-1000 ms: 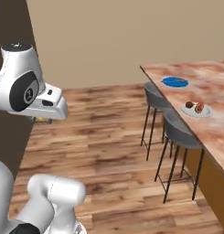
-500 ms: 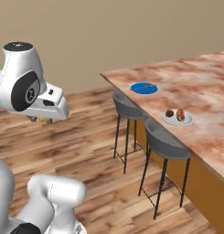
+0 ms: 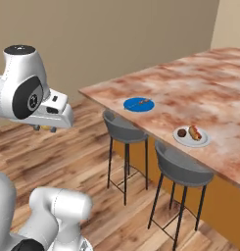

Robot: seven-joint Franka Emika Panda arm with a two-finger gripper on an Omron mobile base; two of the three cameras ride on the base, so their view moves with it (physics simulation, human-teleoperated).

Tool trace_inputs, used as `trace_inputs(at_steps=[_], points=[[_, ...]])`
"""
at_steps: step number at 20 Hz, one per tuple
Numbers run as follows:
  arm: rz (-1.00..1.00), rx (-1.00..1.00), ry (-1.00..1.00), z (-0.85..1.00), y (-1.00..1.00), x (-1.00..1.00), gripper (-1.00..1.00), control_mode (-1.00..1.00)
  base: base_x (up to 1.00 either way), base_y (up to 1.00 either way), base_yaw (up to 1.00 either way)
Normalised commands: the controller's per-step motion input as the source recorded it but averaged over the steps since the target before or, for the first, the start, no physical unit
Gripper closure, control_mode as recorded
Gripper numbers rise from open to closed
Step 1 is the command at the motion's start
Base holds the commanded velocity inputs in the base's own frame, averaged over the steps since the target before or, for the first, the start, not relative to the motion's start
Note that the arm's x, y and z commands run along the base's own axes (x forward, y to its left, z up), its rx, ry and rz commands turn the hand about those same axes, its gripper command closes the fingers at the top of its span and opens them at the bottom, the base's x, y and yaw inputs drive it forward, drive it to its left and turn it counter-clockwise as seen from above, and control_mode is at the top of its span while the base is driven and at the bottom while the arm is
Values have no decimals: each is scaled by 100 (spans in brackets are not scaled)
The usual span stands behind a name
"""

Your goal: Pick up the pear and mango from the fridge and place one fruit on each plate on the dining counter.

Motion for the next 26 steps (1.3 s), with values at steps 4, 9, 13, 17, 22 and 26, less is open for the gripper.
trace_inputs(at_steps=[4, 9, 13, 17, 22, 26], points=[[0, 0, 0, 0, 0, 0, 100, 100, 100, 74, -48], [0, 0, 0, 0, 0, 0, 100, 100, 100, 55, -52], [0, 0, 0, 0, 0, 0, 100, 100, 100, 31, -52], [0, 0, 0, 0, 0, 0, 100, 100, 98, 16, -50], [0, 0, 0, 0, 0, 0, 100, 100, 41, 10, -24], [0, 0, 0, 0, 0, 0, 100, 100, 18, 16, -7]])
